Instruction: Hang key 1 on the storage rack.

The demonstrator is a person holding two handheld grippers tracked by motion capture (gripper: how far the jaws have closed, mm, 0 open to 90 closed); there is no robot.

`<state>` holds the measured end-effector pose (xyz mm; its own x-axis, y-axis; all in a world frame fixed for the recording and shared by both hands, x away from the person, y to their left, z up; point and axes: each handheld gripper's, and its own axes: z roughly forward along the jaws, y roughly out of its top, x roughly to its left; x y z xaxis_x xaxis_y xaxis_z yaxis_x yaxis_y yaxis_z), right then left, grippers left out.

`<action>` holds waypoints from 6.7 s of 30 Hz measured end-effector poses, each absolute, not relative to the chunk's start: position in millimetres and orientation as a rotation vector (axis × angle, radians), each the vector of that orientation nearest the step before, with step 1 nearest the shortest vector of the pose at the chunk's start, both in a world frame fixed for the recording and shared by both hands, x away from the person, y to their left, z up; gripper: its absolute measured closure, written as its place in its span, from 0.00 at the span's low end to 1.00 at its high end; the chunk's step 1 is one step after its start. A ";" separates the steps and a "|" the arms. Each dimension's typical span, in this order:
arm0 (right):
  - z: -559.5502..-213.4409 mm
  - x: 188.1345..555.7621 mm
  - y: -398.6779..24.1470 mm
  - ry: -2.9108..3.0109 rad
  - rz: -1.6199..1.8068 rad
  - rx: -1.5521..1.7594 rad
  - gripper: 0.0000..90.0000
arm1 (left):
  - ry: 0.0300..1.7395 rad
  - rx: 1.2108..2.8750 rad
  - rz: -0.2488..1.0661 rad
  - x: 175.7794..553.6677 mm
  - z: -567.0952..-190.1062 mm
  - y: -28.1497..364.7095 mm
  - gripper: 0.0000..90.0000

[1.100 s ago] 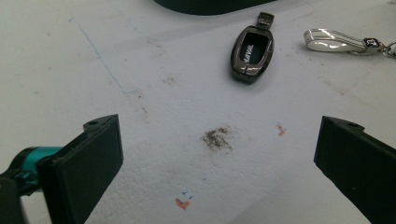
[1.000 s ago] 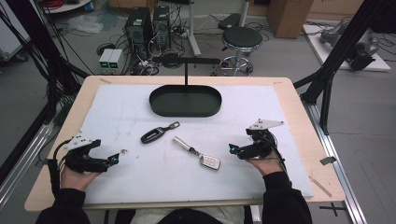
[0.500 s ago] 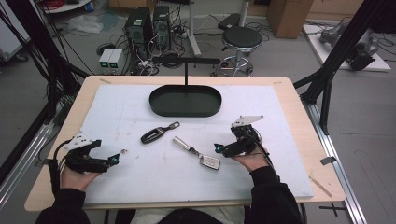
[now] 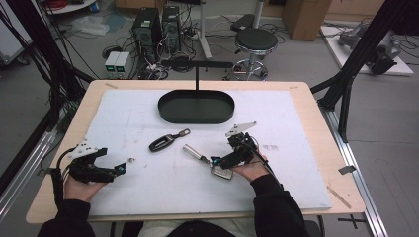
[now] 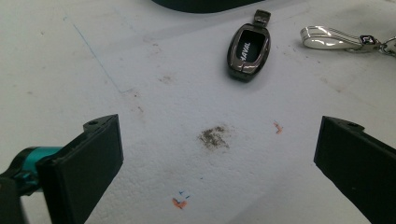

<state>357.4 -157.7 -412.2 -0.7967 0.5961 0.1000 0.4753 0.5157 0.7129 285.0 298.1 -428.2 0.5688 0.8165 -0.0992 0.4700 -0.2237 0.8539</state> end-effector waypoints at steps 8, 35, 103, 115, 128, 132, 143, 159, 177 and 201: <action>-415.9 359.7 -137.2 2.637 1.109 0.879 0.01 | 1.044 1.871 0.466 285.4 -428.5 298.2 0.02; -429.1 373.2 -74.3 2.797 0.837 0.727 0.45 | 1.024 1.872 0.455 285.4 -428.6 297.7 0.02; -283.3 433.9 -138.9 2.434 1.538 0.825 0.84 | 1.010 1.888 0.470 286.5 -430.4 297.6 0.02; -273.9 457.0 -139.6 2.381 1.621 0.875 0.84 | 0.991 1.904 0.458 286.2 -431.0 295.1 0.02; -267.3 487.3 -133.7 2.385 1.588 0.908 0.84 | 0.995 1.889 0.460 289.2 -431.6 295.6 0.02; -261.1 497.9 -132.4 2.373 1.562 0.913 0.84 | 0.997 1.881 0.459 289.9 -431.6 296.0 0.02; -243.7 518.4 -123.4 2.297 1.601 0.872 0.84 | 0.993 1.871 0.455 292.5 -432.0 297.0 0.02; -236.4 553.9 -120.1 2.211 1.553 0.980 0.84 | 1.006 1.872 0.446 295.6 -433.0 297.4 0.02; -245.3 571.8 -121.1 2.135 1.675 1.066 0.84 | 1.005 1.869 0.444 297.7 -433.7 297.3 0.02; -252.7 587.0 -99.9 2.104 1.558 1.252 0.51 | 0.991 1.886 0.442 297.8 -433.7 295.7 0.02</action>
<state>587.0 -99.9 -252.7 -0.6043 0.7441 0.2849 0.4894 0.0644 0.8697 297.8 295.7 -433.7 0.6099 0.7864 -0.0982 0.4524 -0.2437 0.8578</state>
